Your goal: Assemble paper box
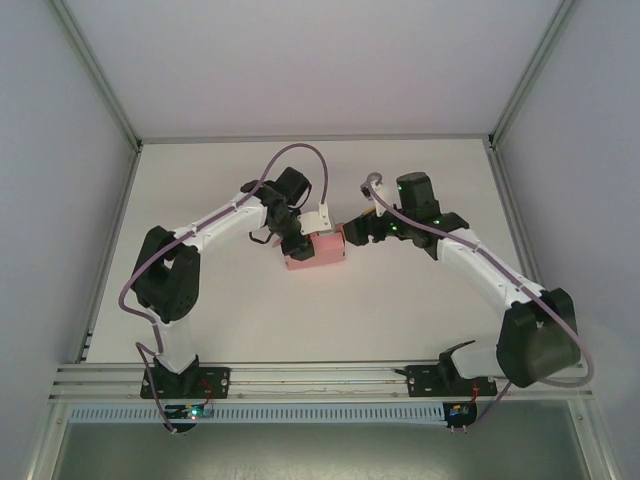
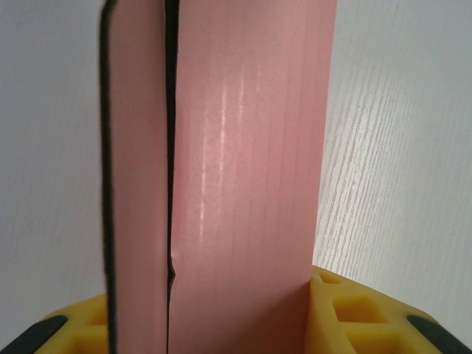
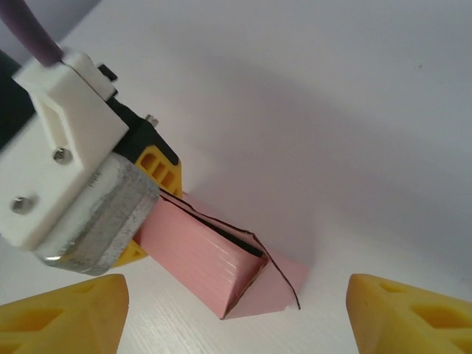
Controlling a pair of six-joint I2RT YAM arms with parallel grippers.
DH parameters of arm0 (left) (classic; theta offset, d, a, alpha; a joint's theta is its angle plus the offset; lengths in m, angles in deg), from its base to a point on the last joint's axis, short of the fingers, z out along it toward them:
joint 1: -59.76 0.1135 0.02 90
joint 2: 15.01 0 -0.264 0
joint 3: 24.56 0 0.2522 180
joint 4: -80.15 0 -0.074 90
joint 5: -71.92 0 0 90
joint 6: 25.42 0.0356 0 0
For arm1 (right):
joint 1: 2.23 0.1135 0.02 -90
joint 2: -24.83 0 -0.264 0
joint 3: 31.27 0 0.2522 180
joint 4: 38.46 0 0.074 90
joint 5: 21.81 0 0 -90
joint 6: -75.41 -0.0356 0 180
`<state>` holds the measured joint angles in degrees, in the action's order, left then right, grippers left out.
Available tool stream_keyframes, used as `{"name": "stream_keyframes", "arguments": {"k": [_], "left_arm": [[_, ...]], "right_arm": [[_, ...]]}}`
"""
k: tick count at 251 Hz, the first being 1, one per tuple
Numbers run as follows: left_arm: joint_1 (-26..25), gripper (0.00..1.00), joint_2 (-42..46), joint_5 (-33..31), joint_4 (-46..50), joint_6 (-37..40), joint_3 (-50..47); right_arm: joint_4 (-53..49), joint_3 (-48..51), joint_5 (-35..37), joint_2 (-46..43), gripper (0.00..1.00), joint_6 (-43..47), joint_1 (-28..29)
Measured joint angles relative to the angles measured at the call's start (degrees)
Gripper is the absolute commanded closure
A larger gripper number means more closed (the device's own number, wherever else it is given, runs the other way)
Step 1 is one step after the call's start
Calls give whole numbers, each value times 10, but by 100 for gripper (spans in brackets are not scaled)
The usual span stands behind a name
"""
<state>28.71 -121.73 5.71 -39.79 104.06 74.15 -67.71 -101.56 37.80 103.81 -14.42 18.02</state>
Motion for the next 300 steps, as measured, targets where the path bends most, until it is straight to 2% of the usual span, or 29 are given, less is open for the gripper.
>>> {"name": "stream_keyframes", "arguments": {"k": [31,44,109,121,134,148,168,197,241,257,300], "left_arm": [[0,61,-8,0,6,0,10],[0,61,-11,0,9,0,13],[0,61,-19,2,15,0,23],[0,61,-22,2,16,-1,26],[0,61,-24,2,18,-2,30],[-1,61,-27,2,21,-3,33],[-1,61,-30,2,23,-4,38],[-1,61,-33,2,26,-5,42],[-1,61,-33,2,28,-5,43],[-1,61,-33,2,29,-5,43],[-1,61,-34,2,33,-7,47]], "right_arm": [[-19,-12,3,25,29,29,7],[-26,-14,3,31,32,36,7],[-39,-18,12,60,34,74,10],[-41,-22,16,68,40,81,10],[-43,-28,20,77,42,87,10],[-45,-34,23,85,57,96,10],[-46,-42,25,93,73,94,10],[-47,-49,29,96,86,98,13],[-57,-57,38,96,94,87,19],[-62,-61,43,96,100,84,22],[-79,-75,58,96,100,27,32]]}}
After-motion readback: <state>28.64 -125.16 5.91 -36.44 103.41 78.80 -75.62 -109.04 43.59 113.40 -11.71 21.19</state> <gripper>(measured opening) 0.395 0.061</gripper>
